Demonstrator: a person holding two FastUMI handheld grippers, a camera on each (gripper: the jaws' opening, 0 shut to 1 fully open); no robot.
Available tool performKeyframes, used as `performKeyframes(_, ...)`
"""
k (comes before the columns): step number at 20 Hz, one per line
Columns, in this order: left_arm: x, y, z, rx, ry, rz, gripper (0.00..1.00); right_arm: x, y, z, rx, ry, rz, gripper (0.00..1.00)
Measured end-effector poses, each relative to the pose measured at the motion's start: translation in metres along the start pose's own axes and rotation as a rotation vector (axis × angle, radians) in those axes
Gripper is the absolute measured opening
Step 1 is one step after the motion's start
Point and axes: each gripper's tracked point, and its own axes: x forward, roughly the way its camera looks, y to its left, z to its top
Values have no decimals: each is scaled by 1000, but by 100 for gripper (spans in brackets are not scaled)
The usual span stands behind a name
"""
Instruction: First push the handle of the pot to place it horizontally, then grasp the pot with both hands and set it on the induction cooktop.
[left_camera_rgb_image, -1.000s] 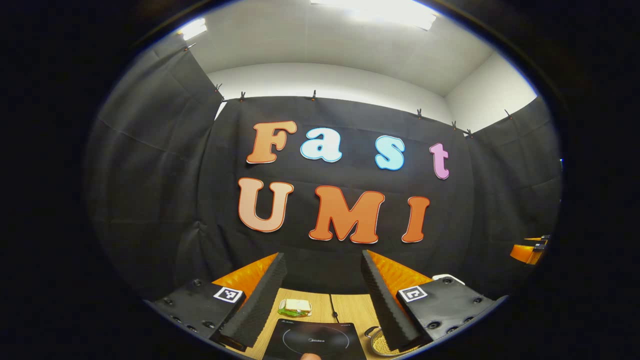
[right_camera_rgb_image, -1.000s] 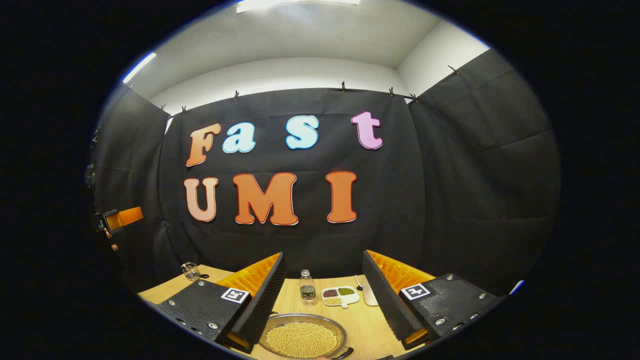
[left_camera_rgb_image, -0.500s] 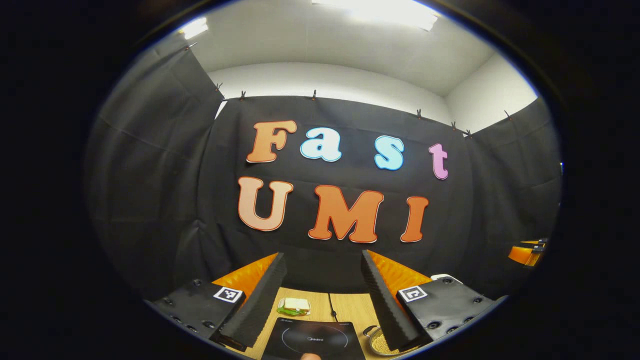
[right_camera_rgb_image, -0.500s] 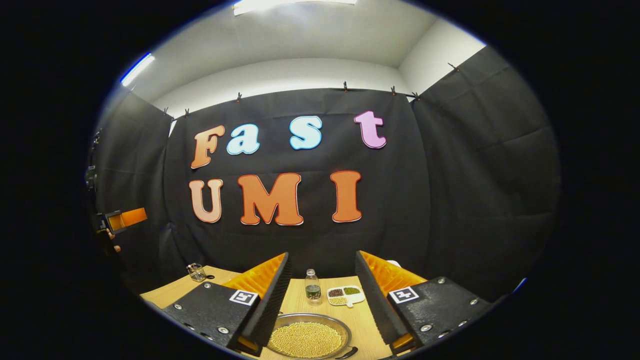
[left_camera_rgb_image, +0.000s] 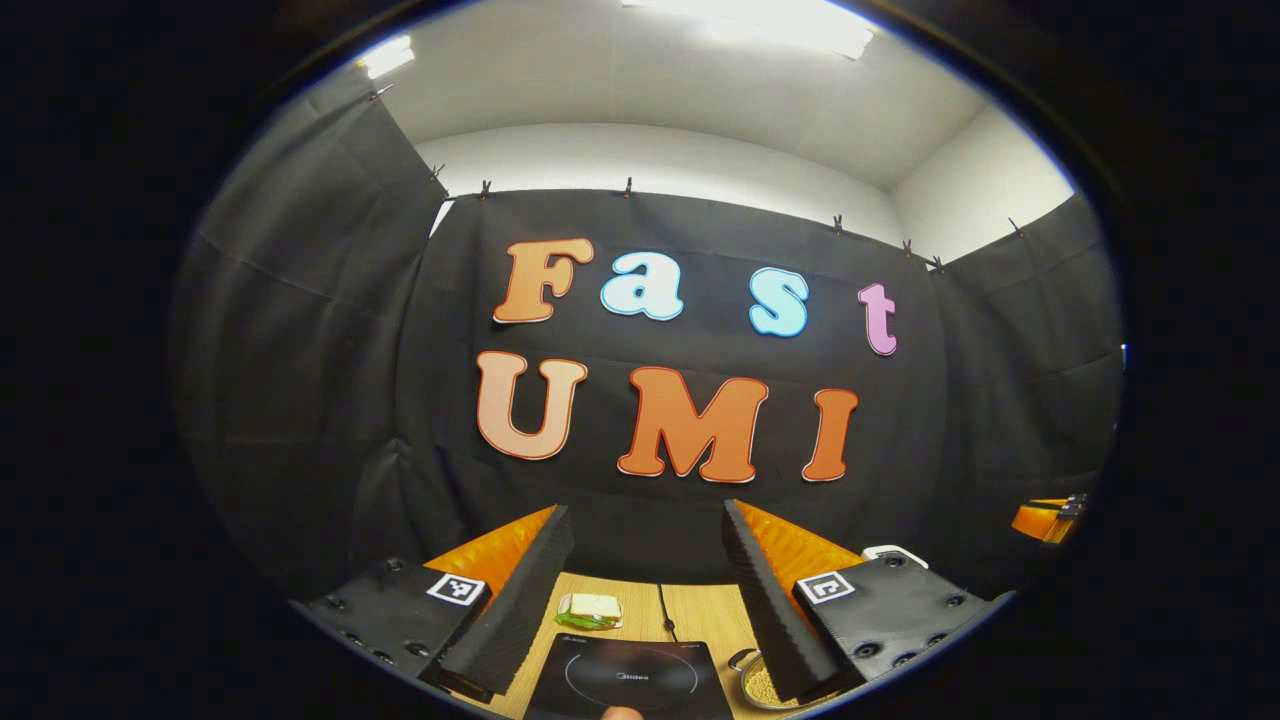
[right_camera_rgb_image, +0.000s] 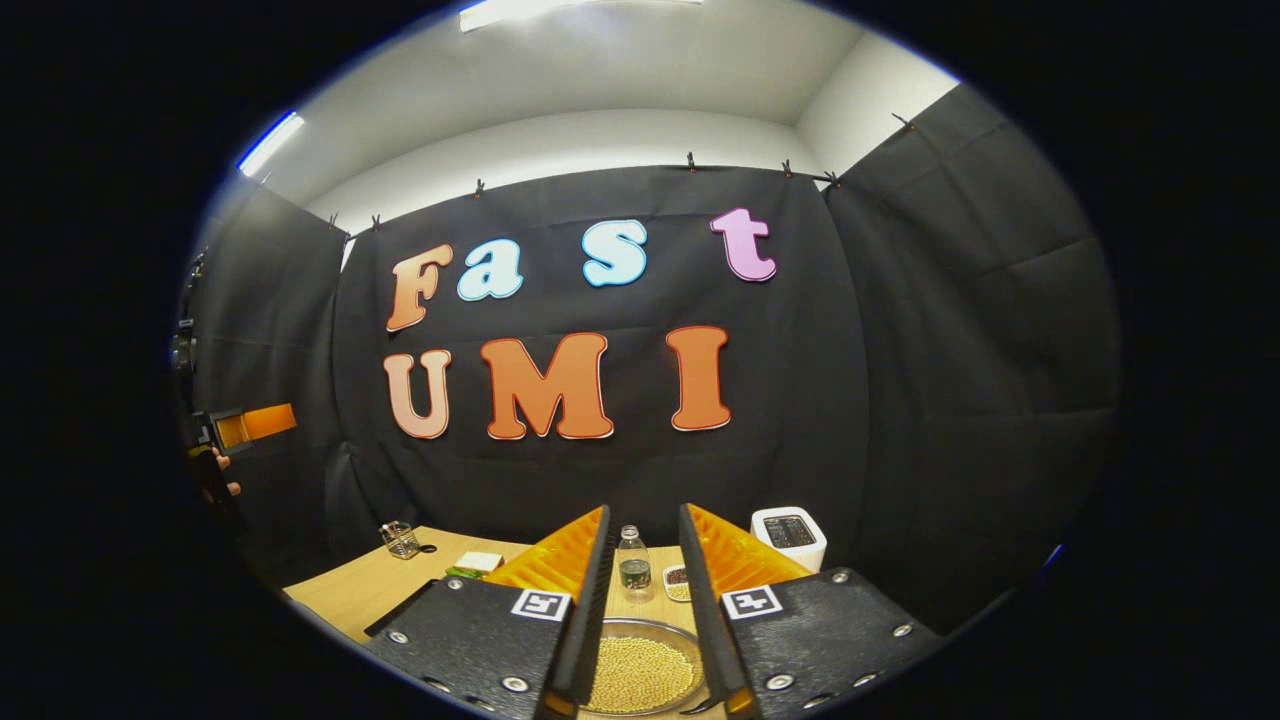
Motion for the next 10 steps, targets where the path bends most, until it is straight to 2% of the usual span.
performKeyframes(3, -2, -1, 0, 7, -3, -1, 98, 1, -6, -13, 23, 20, -16, 22)
performKeyframes(7, -2, -1, -2, 9, 0, -4, 98, 2, -7, -40, 32, 64, -21, 7)
performKeyframes(8, -1, -2, -4, 9, 3, -4, 98, 1, -7, -49, 31, 80, -22, 10)
performKeyframes(9, -2, -1, -5, 10, 5, -2, 97, -1, -9, -56, 39, 94, -31, 2)
performKeyframes(10, -2, 0, -5, 11, 7, 0, 98, -2, -9, -65, 48, 107, -31, 0)
